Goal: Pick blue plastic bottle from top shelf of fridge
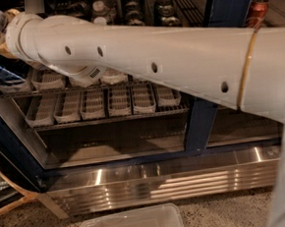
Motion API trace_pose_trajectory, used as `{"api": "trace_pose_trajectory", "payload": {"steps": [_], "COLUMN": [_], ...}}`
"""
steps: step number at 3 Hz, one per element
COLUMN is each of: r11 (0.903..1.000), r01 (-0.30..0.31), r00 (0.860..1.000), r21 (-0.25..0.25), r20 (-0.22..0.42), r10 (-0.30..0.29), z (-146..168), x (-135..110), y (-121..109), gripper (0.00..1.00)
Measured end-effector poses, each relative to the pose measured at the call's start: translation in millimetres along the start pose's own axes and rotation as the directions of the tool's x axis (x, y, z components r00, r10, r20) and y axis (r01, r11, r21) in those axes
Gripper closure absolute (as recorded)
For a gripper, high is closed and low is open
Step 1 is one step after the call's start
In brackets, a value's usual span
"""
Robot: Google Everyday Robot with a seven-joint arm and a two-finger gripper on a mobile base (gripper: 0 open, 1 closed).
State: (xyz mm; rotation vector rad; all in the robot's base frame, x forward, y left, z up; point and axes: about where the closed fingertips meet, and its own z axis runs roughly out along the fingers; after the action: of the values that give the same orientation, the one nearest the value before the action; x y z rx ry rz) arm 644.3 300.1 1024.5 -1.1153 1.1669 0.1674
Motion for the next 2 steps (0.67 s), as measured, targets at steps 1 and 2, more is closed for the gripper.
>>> {"api": "trace_pose_trajectory", "payload": {"steps": [1,2], "r11": [0.9894,0.9757], "r01": [-0.019,-0.049], "r00": [0.999,0.997], "r21": [0.144,0.214], "r20": [0.033,0.065], "r10": [0.015,0.036], "z": [-41.2,-102.5], "x": [-11.3,20.1], "y": [-29.6,12.8], "gripper": [1.0,1.0]}}
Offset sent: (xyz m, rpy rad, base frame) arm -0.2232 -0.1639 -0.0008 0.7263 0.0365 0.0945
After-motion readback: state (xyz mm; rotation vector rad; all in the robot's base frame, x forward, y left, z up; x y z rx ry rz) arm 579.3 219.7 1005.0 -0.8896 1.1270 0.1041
